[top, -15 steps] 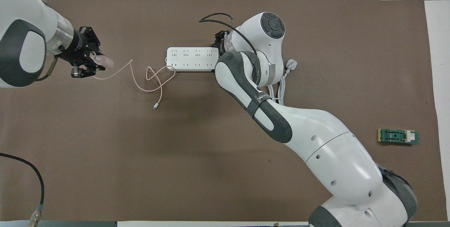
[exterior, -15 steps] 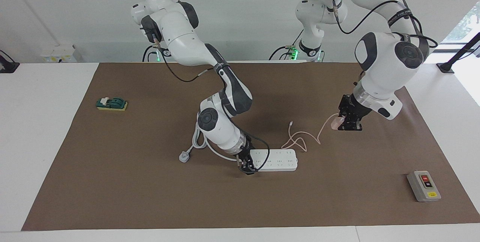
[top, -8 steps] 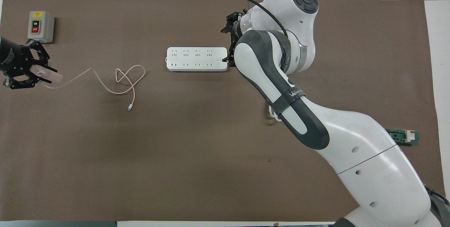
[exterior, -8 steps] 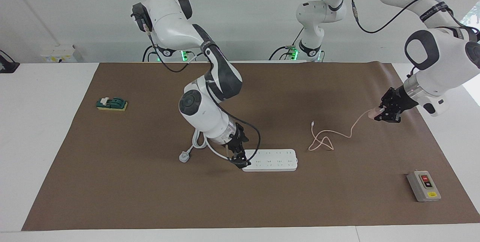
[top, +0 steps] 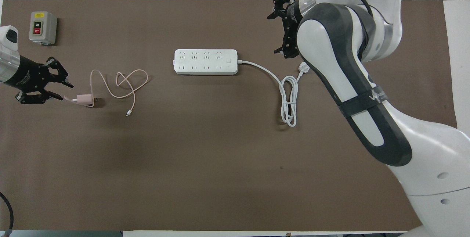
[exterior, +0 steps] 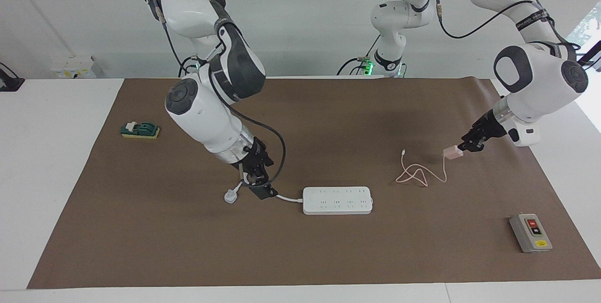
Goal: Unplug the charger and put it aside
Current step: 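Set the charger down near the switch box while the right gripper withdraws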
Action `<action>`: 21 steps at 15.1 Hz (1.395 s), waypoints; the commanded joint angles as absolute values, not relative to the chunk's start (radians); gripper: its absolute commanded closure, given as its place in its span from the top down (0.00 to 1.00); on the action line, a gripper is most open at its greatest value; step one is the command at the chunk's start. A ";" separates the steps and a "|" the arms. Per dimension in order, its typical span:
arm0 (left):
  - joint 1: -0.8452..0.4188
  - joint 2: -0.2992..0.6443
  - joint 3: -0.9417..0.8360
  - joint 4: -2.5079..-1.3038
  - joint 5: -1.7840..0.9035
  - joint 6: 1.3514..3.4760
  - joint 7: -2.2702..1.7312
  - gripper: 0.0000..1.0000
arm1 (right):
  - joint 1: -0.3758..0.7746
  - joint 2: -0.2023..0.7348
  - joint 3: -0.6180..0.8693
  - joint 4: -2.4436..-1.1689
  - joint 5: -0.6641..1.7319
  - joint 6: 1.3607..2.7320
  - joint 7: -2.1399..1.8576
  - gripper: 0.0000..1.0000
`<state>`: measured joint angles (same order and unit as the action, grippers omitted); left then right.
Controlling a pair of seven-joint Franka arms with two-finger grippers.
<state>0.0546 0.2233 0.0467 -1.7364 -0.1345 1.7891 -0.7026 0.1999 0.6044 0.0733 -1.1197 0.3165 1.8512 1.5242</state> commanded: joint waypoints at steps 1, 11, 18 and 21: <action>0.035 0.184 0.052 -1.764 -0.137 1.798 -0.678 1.00 | 0.118 0.532 0.078 -1.146 0.235 1.755 1.291 1.00; -0.015 0.100 0.043 -1.670 -0.054 1.651 -0.364 1.00 | -0.028 0.225 0.078 -1.319 -0.003 1.503 0.317 1.00; -0.031 -0.032 0.040 -1.726 -0.055 1.555 -0.273 1.00 | -0.090 -0.060 0.080 -1.681 -0.002 1.543 0.065 1.00; -0.028 -0.003 0.026 -1.707 -0.049 1.546 -0.167 1.00 | -0.094 -0.064 0.077 -1.698 -0.003 1.536 -0.017 1.00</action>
<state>-0.0210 -0.0117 0.0328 -1.6963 -0.0686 1.5553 -0.2316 -0.0755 -0.0292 0.0679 -1.6286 0.0100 1.5021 0.0378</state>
